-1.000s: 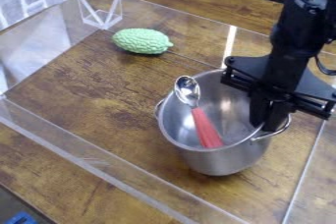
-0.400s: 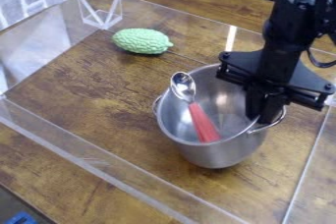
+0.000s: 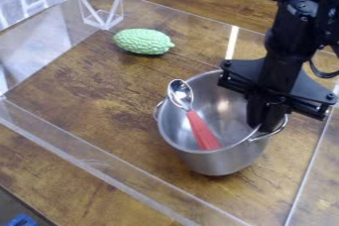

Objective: Move the pink spoon to the right

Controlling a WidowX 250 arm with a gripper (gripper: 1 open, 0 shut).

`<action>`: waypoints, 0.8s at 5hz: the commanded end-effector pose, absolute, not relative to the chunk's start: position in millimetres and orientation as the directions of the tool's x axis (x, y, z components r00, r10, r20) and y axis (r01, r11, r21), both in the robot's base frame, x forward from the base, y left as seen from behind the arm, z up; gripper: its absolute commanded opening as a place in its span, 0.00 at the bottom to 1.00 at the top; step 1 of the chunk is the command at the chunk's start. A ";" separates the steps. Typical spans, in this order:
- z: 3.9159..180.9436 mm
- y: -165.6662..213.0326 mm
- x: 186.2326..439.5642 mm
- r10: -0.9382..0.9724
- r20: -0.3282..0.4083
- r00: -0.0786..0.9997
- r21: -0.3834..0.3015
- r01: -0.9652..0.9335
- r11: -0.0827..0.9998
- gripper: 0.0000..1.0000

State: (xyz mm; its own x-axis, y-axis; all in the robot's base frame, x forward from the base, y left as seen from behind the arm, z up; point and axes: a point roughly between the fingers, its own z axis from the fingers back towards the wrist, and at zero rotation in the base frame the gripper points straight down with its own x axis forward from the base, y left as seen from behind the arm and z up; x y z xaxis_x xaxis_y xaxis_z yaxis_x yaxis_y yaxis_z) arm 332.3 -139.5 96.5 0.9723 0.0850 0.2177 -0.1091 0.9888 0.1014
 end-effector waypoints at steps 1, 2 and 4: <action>134.8 -137.4 335.9 0.084 0.305 0.949 0.062 -0.107 0.992 0.00; 136.1 -135.7 336.2 0.078 0.309 0.948 0.070 -0.105 0.992 0.00; 136.8 -137.3 335.8 0.077 0.317 0.945 0.070 -0.105 0.992 0.00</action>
State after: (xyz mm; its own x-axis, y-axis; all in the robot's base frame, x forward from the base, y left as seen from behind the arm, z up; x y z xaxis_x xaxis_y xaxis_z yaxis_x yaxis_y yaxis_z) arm 332.3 -135.5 97.1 0.9735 0.0672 0.2185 -0.0973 0.9867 0.1300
